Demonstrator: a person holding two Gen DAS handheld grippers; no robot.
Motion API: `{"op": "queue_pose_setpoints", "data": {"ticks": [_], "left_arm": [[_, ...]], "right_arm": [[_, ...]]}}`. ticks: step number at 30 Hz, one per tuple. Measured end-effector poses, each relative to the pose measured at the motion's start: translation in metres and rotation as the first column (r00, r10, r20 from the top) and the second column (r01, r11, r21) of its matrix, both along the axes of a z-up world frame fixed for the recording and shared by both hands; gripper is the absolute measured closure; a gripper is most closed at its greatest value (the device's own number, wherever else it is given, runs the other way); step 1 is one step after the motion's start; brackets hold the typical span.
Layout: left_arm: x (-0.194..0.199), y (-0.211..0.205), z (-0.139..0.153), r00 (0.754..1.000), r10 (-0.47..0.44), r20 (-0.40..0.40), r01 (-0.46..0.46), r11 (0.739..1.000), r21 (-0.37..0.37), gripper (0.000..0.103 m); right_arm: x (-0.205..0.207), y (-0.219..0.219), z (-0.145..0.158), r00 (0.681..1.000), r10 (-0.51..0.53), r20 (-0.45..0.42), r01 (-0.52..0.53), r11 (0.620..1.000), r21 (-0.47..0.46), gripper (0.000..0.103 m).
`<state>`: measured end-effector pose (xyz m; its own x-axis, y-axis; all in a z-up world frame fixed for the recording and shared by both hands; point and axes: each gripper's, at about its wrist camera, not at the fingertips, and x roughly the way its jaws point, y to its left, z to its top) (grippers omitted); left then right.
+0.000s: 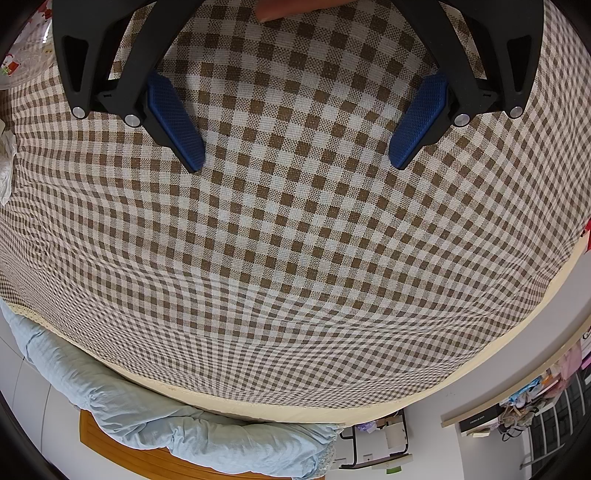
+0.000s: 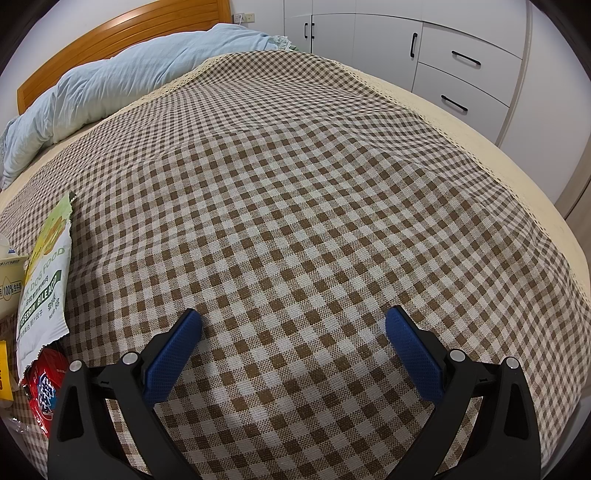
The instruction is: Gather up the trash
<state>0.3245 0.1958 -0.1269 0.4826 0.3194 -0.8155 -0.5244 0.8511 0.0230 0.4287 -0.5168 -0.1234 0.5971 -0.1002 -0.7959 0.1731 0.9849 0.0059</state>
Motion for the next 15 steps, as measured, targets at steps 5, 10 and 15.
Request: {"op": "queue_pose_setpoints", "data": {"ticks": [5, 10, 15], "left_arm": [[0.0, 0.0, 0.0, 1.0, 0.0, 0.0, 0.0, 1.0, 0.0, 0.006], [0.0, -0.0001, 0.0, 1.0, 0.0, 0.001, 0.0, 1.0, 0.0, 0.006], [-0.0016, -0.0009, 0.0008, 1.0, 0.002, 0.005, -0.002, 1.0, -0.003, 0.006]], "right_arm": [[0.0, -0.0001, 0.0, 1.0, 0.0, 0.0, 0.0, 1.0, 0.0, 0.007], [0.0, 0.0, 0.0, 1.0, 0.0, 0.0, 0.0, 1.0, 0.0, 0.007], [0.0, 0.0, 0.0, 1.0, 0.0, 0.0, 0.0, 1.0, 0.0, 0.007]]}}
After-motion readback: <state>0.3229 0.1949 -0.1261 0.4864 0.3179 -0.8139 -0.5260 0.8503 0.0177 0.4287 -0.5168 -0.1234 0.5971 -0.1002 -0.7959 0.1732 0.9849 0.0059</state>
